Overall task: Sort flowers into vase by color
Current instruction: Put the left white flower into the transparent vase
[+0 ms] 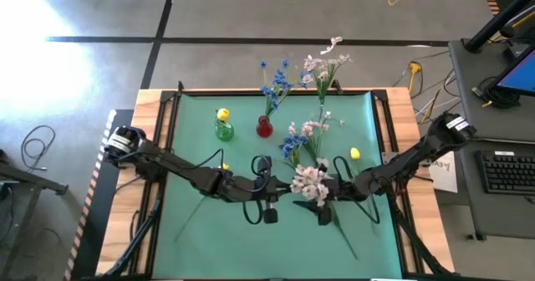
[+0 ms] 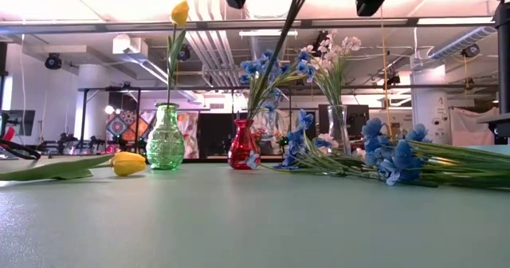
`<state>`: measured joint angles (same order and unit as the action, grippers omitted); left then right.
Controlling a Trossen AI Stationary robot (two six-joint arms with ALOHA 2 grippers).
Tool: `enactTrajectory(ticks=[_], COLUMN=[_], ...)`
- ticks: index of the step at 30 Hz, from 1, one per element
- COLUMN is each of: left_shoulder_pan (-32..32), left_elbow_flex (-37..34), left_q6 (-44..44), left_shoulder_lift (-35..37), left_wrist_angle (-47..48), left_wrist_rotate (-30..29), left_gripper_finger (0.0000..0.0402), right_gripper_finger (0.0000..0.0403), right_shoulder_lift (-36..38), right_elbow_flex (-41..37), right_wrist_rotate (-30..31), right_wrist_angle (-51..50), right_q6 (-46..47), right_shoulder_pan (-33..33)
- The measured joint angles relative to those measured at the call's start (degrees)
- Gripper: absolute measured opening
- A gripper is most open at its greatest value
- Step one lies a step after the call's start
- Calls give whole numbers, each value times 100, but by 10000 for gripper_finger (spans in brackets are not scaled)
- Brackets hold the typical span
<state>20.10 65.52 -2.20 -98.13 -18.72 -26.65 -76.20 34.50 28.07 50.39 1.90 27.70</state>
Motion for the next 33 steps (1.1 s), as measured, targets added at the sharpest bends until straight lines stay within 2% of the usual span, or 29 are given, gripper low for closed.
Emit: enactTrajectory(ticks=[9,12,18,23,28,33], left_shoulder_pan=[-18,-24,-24,-18,-18,-3], left_elbow_flex=[0,0,0,0,0,0], left_q6=[15,15,24,44,42,-23], left_shoulder_lift=[4,4,4,4,7,36], left_wrist_angle=[-192,-234,-236,-236,-234,-217], left_wrist_rotate=[0,-6,-282,-279,-278,-282], left_gripper_finger=[0,0,2,26,59,100], right_gripper_finger=[313,276,167,96,48,29], right_shoulder_lift=[-15,-17,-17,-17,-17,-8], right_elbow_flex=[186,186,186,186,186,186], right_wrist_rotate=[-3,3,38,49,60,58], right_wrist_angle=[6,-2,-2,-2,-2,0], right_q6=[-239,-166,-44,-51,-92,-104], right_shoulder_pan=[-53,-104,-151,-157,-168,-166])
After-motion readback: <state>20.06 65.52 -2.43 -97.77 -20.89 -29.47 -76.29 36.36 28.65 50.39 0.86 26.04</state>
